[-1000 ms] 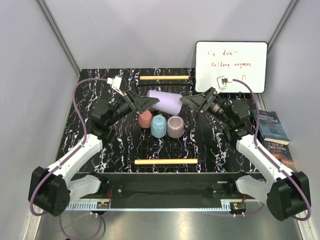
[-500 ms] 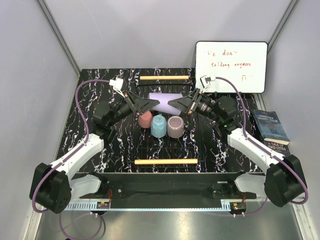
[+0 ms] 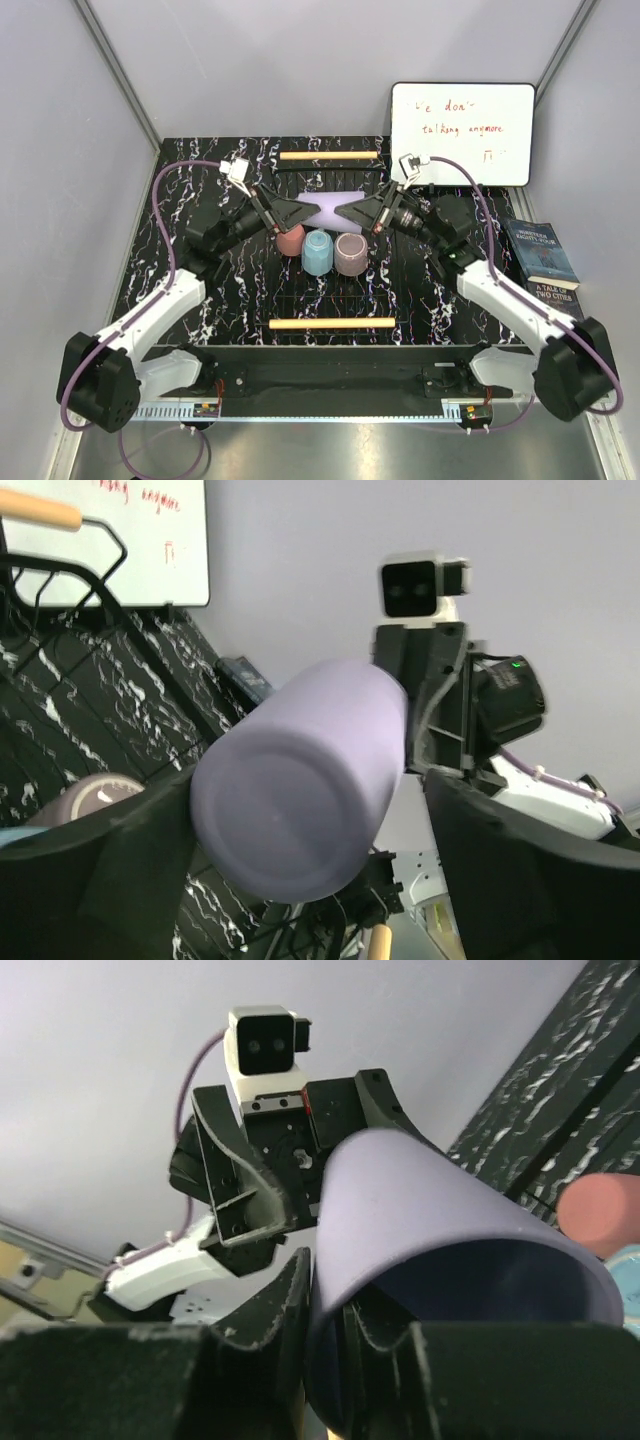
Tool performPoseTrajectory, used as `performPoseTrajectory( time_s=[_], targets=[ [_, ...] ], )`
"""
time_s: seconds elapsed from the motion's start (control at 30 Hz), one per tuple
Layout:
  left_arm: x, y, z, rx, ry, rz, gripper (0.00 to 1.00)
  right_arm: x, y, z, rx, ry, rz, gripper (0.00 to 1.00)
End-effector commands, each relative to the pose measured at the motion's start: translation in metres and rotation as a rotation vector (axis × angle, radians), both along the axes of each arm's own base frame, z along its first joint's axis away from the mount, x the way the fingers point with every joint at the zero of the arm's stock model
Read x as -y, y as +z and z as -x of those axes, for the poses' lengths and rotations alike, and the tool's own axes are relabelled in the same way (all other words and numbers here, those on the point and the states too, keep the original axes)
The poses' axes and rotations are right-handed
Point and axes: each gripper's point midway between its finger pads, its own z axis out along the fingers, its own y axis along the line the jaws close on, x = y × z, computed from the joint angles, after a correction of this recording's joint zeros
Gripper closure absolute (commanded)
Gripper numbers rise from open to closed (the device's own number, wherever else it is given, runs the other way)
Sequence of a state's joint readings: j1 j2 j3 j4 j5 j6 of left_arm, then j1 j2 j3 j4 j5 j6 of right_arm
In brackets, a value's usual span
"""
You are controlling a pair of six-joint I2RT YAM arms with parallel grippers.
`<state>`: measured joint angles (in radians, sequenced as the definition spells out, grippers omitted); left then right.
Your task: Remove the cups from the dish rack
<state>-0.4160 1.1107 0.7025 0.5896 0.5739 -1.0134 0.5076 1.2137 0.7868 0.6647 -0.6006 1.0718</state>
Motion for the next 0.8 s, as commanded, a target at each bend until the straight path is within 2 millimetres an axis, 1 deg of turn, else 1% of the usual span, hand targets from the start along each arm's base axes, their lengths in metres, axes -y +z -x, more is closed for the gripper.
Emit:
performPoseTrajectory(
  time_s=[0.0, 0.07, 0.1, 0.13, 0.17, 0.2, 0.23, 0.27, 0.3, 0.33, 0.37, 0.4, 0.43, 0.47, 0.5, 0.53, 0.57, 0.6, 0.63, 0.67, 0.7, 0.73, 0.77],
  targets=[
    [-0.009, 0.016, -0.003, 0.075, 0.069, -0.118, 0.01, 0.021, 0.009, 0.013, 0.094, -0.127, 0.121, 1.0],
    [-0.017, 0.022, -0.01, 0.071, 0.128, -0.13, 0.01, 0.03, 0.011, 0.011, 0.098, -0.184, 0.155, 1.0],
    [-0.022, 0.017, -0.012, 0.046, 0.152, -0.148, 0.01, 0.037, 0.013, 0.015, 0.107, -0.207, 0.192, 1.0],
    [-0.029, 0.017, -0.019, 0.032, 0.207, -0.153, 0.01, 0.041, 0.013, 0.014, 0.106, -0.232, 0.211, 1.0],
    [-0.038, 0.023, -0.022, 0.024, 0.265, -0.154, 0.01, 0.048, 0.013, 0.009, 0.095, -0.289, 0.227, 1.0],
    [-0.057, 0.006, -0.035, -0.06, 0.394, -0.197, 0.01, 0.056, 0.009, 0.008, 0.083, -0.324, 0.269, 1.0],
    [-0.067, 0.004, -0.038, -0.077, 0.446, -0.204, 0.01, 0.065, 0.006, -0.002, 0.063, -0.399, 0.293, 1.0],
    [-0.077, 0.0, -0.036, -0.1, 0.494, -0.216, 0.01, 0.072, -0.002, -0.006, 0.031, -0.44, 0.334, 1.0],
    [-0.093, -0.003, -0.042, -0.13, 0.588, -0.217, 0.01, 0.081, -0.009, -0.009, -0.007, -0.479, 0.402, 1.0],
    [-0.098, -0.004, -0.04, -0.142, 0.611, -0.224, 0.01, 0.097, -0.016, -0.021, -0.048, -0.58, 0.452, 1.0],
    [-0.107, -0.009, -0.039, -0.175, 0.657, -0.245, 0.01, 0.108, -0.028, -0.031, -0.097, -0.653, 0.522, 1.0],
    [-0.118, -0.013, -0.041, -0.2, 0.716, -0.261, 0.01, 0.122, -0.031, -0.033, -0.133, -0.705, 0.603, 1.0],
    [-0.123, -0.017, -0.04, -0.225, 0.74, -0.281, 0.01, 0.144, -0.036, -0.043, -0.164, -0.831, 0.672, 1.0],
    [-0.129, -0.025, -0.037, -0.264, 0.759, -0.323, 0.01, 0.153, -0.048, -0.051, -0.205, -0.878, 0.747, 1.0],
    [-0.136, -0.029, -0.037, -0.286, 0.795, -0.347, 0.01, 0.164, -0.041, -0.052, -0.211, -0.919, 0.81, 1.0],
    [-0.14, -0.03, -0.036, -0.3, 0.812, -0.363, 0.01, 0.181, -0.038, -0.059, -0.209, -1.01, 0.87, 1.0],
    [-0.146, -0.042, -0.031, -0.344, 0.829, -0.407, 0.01, 0.187, -0.035, -0.065, -0.201, -1.034, 0.945, 1.0],
    [-0.154, -0.044, -0.03, -0.36, 0.869, -0.424, 0.01, 0.193, -0.032, -0.069, -0.191, -1.065, 0.981, 1.0],
    [-0.158, -0.046, -0.028, -0.369, 0.884, -0.439, 0.01, 0.208, -0.026, -0.075, -0.184, -1.15, 1.025, 1.0],
    [-0.162, -0.052, -0.025, -0.385, 0.894, -0.471, 0.01, 0.213, -0.02, -0.083, -0.18, -1.178, 1.078, 1.0],
    [-0.168, -0.055, -0.025, -0.394, 0.92, -0.492, 0.01, 0.219, -0.018, -0.089, -0.185, -1.198, 1.102, 1.0],
    [-0.171, -0.057, -0.023, -0.403, 0.926, -0.513, 0.01, 0.231, -0.017, -0.097, -0.211, -1.216, 1.108, 1.0],
    [-0.174, -0.06, -0.022, -0.405, 0.935, -0.535, 0.01, 0.234, -0.018, -0.11, -0.243, -1.209, 1.11, 1.0]
  ],
)
